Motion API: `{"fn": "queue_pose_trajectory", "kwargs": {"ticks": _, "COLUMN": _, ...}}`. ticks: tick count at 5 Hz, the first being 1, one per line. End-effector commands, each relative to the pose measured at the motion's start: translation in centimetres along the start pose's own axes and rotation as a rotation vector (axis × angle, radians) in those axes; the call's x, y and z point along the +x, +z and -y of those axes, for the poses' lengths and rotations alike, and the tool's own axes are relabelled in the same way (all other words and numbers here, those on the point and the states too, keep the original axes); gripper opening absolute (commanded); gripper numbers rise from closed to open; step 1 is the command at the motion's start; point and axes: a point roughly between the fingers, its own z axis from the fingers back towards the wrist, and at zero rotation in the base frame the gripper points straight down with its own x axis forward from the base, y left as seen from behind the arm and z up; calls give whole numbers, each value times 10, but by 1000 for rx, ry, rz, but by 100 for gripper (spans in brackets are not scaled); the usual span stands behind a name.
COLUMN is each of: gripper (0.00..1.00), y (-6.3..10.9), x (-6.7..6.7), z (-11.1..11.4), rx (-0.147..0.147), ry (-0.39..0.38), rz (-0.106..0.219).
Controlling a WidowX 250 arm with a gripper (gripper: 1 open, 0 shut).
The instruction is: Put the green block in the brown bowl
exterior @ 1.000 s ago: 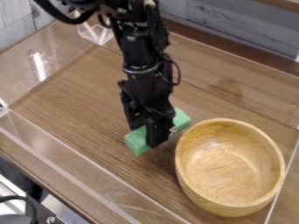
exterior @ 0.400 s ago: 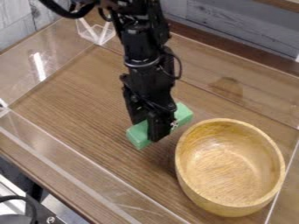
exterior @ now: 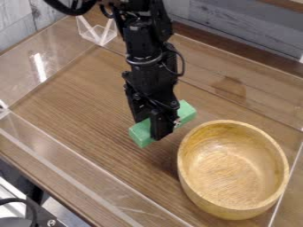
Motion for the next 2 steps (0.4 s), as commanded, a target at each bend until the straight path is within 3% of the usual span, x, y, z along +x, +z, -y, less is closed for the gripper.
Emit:
{"fn": "queue_pose_trajectory", "kwargs": {"ticks": 1, "gripper": 0, "y": 21, "x": 10, "z": -2, "rx": 30, "ry": 11, "rz": 75}}
{"fn": "queue_pose_trajectory", "kwargs": {"ticks": 2, "gripper": 0, "y": 24, "x": 10, "z": 0, "rx": 32, "ry": 23, "rz": 81}}
